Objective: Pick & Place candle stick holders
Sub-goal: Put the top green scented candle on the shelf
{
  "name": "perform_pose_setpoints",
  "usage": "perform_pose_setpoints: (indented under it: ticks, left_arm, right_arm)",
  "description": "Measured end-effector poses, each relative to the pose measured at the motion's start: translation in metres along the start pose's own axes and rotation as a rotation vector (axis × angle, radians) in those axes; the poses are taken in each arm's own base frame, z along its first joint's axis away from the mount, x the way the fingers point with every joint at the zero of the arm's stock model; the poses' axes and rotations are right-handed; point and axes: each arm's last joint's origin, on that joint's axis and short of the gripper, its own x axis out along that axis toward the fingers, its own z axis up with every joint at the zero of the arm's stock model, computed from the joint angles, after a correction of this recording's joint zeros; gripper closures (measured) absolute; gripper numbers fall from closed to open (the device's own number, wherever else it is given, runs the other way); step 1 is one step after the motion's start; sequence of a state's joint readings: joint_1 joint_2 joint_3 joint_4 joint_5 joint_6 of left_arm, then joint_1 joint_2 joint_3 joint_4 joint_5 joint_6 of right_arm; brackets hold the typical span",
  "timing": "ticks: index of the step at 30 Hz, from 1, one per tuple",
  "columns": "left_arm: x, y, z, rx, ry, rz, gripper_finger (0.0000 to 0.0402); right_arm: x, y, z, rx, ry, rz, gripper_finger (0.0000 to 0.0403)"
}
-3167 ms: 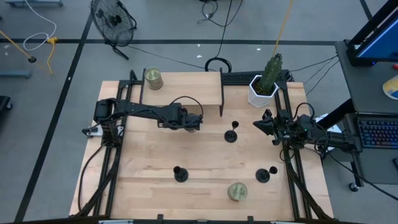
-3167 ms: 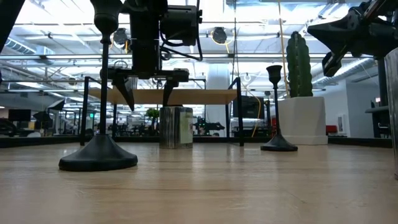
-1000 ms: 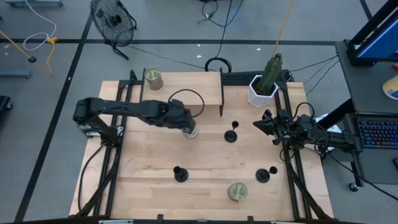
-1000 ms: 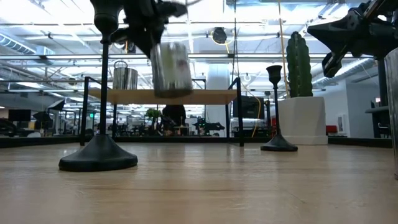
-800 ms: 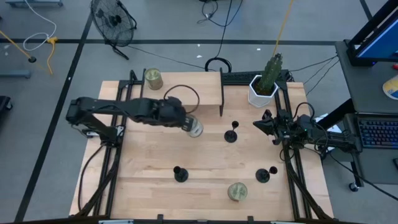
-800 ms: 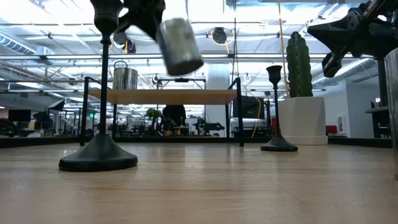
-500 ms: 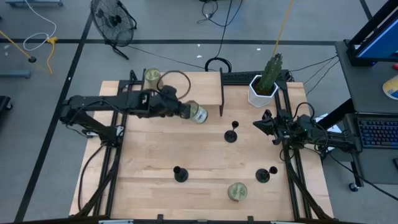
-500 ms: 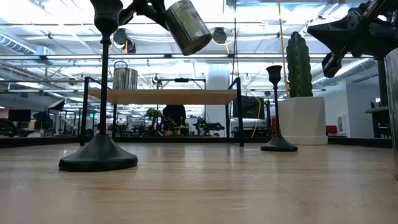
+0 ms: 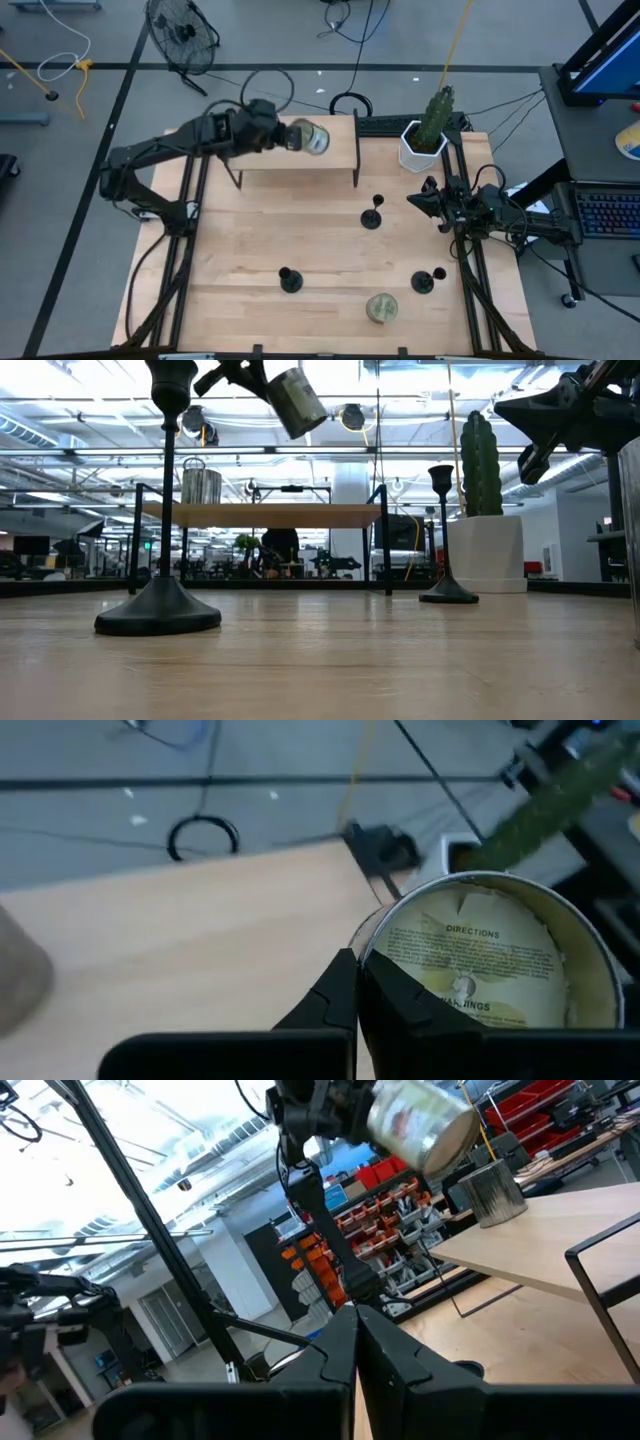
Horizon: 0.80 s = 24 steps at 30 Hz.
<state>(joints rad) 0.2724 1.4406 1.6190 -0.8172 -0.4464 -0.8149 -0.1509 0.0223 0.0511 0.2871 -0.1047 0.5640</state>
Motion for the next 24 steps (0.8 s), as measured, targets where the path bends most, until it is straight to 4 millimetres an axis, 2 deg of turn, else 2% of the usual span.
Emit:
perform_pose_setpoints:
  ticks: [12,24]
  left_arm:
    - [0.027,0.028,0.023,0.0,0.005,0.117,0.0399]
    - [0.052,0.062,0.041,0.086,0.134,0.332,0.0399]
  right_arm:
    - [0.0,0.0,0.0,-0.003,-0.002,-0.003,0.0401]
    - [0.0,0.0,0.0,-0.001,-0.002,-0.003,0.0401]
